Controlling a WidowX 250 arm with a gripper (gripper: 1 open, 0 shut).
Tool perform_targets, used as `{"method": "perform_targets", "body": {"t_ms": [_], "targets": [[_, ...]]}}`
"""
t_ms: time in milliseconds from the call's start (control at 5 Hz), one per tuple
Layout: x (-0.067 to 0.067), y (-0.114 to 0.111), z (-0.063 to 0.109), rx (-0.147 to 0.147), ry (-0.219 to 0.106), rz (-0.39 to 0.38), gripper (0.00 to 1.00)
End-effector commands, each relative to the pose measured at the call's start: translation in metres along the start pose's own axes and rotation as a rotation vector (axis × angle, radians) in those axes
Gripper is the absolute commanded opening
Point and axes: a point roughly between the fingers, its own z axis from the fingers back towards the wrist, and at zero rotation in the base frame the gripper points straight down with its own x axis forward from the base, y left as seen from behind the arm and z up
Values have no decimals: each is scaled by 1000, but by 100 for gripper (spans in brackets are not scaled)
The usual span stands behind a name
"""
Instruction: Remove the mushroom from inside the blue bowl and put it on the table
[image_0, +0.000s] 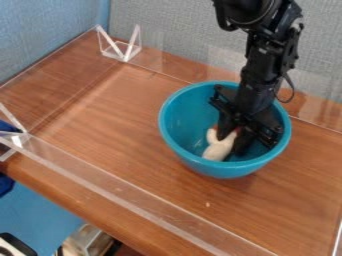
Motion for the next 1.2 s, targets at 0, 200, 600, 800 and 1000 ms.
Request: {"method": "perform_targets", "body": {"t_ms": [0, 200, 600, 800, 1000], "targets": [[-34, -32, -37, -26, 121, -102, 0], [-39, -37, -35, -30, 117, -86, 0], [-42, -38, -32, -38, 109, -38, 0], [-40, -34, -31, -44, 106, -7, 0], [-39, -31, -30, -50, 102, 25, 0]]}}
